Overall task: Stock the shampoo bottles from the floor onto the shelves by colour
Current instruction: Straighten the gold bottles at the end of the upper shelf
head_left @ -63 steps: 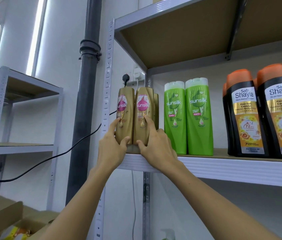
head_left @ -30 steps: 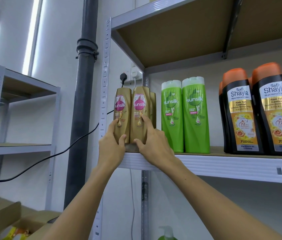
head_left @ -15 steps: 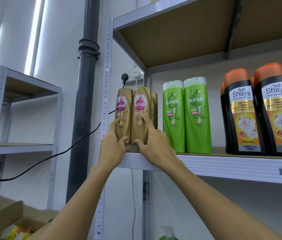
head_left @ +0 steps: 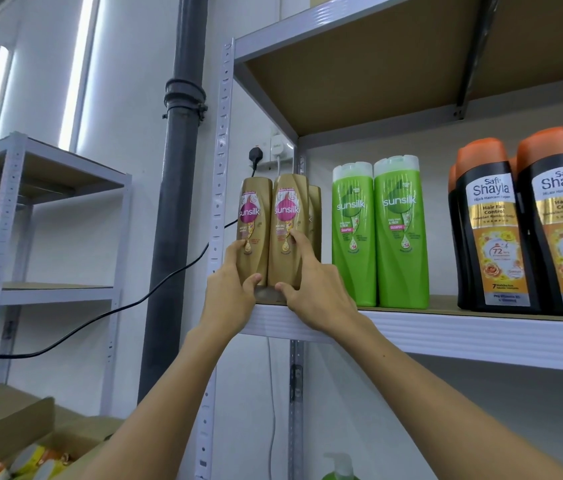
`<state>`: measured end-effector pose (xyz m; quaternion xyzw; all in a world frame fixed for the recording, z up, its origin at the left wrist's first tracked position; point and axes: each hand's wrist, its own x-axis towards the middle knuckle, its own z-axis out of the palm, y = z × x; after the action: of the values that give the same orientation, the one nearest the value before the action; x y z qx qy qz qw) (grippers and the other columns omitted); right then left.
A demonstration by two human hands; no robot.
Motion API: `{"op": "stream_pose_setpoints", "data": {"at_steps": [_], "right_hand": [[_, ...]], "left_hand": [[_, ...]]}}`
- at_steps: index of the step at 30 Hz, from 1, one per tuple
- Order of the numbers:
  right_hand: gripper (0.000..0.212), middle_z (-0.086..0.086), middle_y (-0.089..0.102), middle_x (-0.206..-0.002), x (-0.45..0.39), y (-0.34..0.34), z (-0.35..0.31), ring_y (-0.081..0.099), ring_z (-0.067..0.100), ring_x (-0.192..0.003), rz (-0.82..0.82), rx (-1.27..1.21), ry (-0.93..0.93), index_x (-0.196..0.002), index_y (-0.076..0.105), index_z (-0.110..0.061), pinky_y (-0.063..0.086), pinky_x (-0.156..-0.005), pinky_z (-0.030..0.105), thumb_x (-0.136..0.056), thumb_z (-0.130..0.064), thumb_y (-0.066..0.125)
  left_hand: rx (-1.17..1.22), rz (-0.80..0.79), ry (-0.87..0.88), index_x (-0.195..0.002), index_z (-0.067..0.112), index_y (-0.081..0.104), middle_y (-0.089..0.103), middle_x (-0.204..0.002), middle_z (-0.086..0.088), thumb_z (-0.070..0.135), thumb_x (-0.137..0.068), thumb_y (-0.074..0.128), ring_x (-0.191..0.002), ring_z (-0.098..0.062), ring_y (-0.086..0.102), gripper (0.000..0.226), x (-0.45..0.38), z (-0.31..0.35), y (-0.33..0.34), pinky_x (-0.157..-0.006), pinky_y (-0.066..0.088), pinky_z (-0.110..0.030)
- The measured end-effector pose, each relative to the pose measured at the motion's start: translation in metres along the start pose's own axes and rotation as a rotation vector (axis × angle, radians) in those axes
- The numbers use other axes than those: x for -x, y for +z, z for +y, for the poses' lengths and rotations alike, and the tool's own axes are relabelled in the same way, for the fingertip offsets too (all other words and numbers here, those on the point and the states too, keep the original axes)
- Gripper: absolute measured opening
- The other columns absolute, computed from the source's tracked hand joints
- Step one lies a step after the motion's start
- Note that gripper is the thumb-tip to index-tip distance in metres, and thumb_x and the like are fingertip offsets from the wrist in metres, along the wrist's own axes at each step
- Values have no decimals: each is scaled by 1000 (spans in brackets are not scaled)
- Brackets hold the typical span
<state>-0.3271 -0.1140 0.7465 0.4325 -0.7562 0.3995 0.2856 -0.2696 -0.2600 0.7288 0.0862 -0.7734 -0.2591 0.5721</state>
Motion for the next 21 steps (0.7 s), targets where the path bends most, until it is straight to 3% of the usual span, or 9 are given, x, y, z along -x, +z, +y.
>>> {"op": "stream_pose_setpoints", "data": {"at_steps": [4,13,21], "right_hand": [[88,7,60,-95,2,-1,0,61,30,-86,-3,-26,7,-150,7,-52,56,-83,46,-92,-32,69],[88,7,59,-108,2,-2,1,58,30,-94,-1,-44,7,-151,6,-53,53,-86,46,-92,-34,68],[90,6,53,-99,2,0,1,59,31,-93,7,-1,13,-153,5,-53,52,-81,42,-92,-37,69]], "left_hand": [[5,-3,-2,-149,26,32,59,-134,-8,21,-97,64,-113,-29,64,61,-1,-1,0,-96,55,-44],[-4,10,5,-148,29,33,62,-129,-10,22,-97,65,-109,-29,65,60,-3,-5,1,-92,55,-41],[0,7,0,-148,28,32,61,-130,-9,21,-98,64,-107,-27,65,61,-2,-4,1,-89,55,-37]]}}
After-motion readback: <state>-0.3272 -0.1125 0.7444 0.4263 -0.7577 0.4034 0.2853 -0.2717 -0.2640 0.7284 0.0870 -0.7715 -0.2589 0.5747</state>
